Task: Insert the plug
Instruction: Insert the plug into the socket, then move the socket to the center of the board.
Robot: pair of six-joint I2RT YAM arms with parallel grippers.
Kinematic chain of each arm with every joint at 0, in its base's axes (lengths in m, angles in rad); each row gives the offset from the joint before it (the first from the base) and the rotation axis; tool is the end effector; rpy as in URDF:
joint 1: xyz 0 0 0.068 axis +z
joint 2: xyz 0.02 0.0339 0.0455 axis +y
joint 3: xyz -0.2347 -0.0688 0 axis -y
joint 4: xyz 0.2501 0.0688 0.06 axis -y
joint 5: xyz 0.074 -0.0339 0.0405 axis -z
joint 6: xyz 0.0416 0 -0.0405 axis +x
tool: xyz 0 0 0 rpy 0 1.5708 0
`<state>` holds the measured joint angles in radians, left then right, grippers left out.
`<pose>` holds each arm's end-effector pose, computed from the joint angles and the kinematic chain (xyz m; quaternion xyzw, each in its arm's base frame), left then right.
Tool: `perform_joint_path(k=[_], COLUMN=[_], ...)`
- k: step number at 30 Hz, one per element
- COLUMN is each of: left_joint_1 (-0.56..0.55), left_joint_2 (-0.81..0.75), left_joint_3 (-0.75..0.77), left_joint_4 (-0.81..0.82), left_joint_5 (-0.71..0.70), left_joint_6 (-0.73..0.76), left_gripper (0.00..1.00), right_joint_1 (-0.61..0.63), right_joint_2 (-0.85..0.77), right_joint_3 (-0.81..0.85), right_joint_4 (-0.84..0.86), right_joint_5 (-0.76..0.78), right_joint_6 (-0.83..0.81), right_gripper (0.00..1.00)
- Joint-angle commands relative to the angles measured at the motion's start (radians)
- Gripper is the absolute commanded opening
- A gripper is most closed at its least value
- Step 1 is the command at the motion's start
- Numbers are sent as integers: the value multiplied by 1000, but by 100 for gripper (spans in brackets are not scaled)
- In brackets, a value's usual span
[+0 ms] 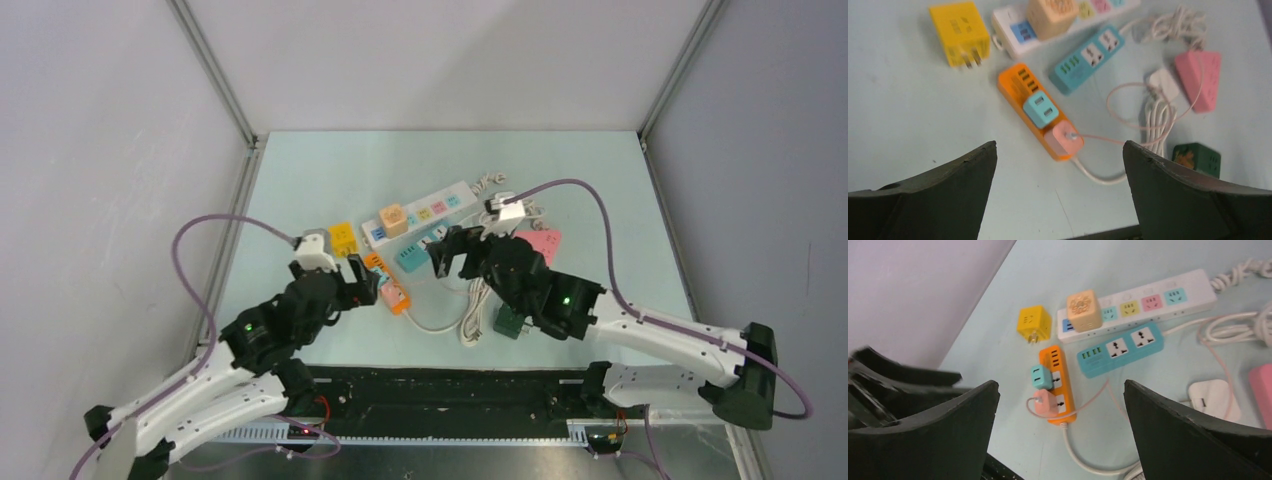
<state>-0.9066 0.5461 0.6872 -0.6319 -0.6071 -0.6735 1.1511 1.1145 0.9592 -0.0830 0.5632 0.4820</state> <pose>0.1136 -0.1066 0.2790 -0.0575 0.8308 -0.1681 0.5274 0.1340 0.2458 0.3190 -0.0857 0.7697 0.2831 0.5657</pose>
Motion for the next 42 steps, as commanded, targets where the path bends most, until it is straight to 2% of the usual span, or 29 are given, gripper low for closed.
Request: perform_joint_path(k=[1,5,9,13,19,21,24,28,31,34,37,42], left_joint_1=[4,0,-8,-42,-144,-173,-212,-240,-246,-247,-247,-248], left_joint_2=[100,70,-8,10,217,300,403,521,603,652,718,823], left_joint_3=[-14,-89,-248,-343,-349,-343,-329,-296,-254,-239,-243,-236], left_joint_4=[17,51,268,377,553,602,621,625,626,625,625,625], left_joint_5=[135,161,197,166,-16,-84,-227,-286,-306,-322,-340,-322], left_joint_6=[-115,-163,-185,-181,-108,-142,-278,-383,-406,-456,-521,-542], left_gripper=[100,100,100,100,100,100,100,100,99,83,75,74], right_joint_1=[-66,-90,-107,-130,-168,-178,-184,-189,-191,-193,-193,-191], right_joint_2=[-62,-87,-87,-79,-55,-47,-40,-44,-57,-68,-85,-125], right_joint_3=[-19,-47,-73,-76,-85,-85,-85,-85,-94,-109,-113,-135], right_joint_4=[-80,-92,-84,-92,-88,-87,-93,-106,-106,-98,-98,-53], right_joint_5=[-31,-39,-56,-80,-132,-147,-151,-150,-142,-142,-139,-134], right_joint_6=[74,101,121,133,151,156,162,167,172,180,173,150], right_gripper=[99,99,99,99,100,99,99,100,99,99,98,97])
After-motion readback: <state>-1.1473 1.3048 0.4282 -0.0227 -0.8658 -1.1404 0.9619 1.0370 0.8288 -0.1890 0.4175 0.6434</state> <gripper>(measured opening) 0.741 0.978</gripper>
